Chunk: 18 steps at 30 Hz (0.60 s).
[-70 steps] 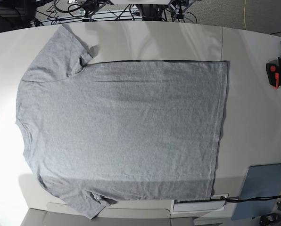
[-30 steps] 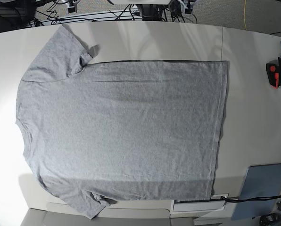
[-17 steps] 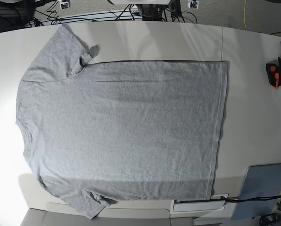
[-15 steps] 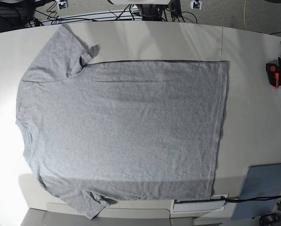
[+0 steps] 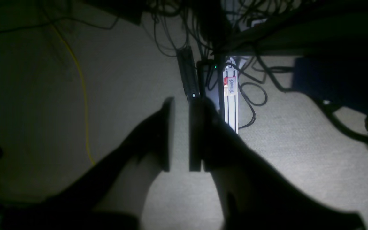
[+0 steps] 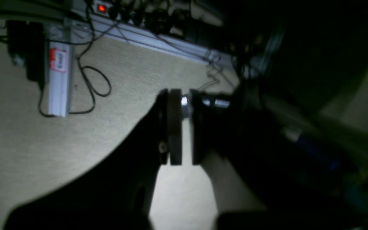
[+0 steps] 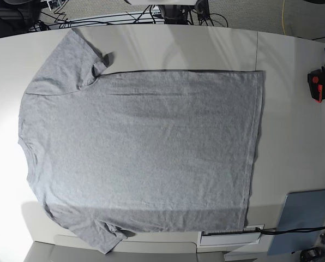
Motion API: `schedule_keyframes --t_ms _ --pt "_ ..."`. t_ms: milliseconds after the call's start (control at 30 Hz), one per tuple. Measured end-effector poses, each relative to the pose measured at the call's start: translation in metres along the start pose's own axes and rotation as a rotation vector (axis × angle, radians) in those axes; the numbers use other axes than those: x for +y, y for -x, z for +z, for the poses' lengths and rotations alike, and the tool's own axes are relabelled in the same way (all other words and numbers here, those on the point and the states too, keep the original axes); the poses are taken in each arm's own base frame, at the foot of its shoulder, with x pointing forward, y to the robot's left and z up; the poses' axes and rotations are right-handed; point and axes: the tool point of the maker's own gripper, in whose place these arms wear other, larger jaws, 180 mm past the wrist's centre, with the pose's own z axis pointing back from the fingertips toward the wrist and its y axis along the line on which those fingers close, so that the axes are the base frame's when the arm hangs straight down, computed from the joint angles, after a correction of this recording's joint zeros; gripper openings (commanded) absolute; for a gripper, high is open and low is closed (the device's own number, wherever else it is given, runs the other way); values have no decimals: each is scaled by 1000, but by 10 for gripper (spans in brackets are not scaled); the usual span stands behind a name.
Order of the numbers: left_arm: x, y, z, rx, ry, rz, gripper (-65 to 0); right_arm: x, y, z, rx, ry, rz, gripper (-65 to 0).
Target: Fold the T-shirt properly
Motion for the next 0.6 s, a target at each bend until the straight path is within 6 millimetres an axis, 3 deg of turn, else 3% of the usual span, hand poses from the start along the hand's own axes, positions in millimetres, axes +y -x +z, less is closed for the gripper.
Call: schedule_keyframes --t_ms 167,400,600 --pt "1 -26 22 -13 28 -55 -577 -2 -21 27 15 -21 16 -598" --pt "26 -92 44 -164 -29 -73 -577 -35 -81 57 -117 62 20 -598" --pt "43 -145 68 -304 -58 -130 -577 -53 -129 82 -226 108 59 -598"
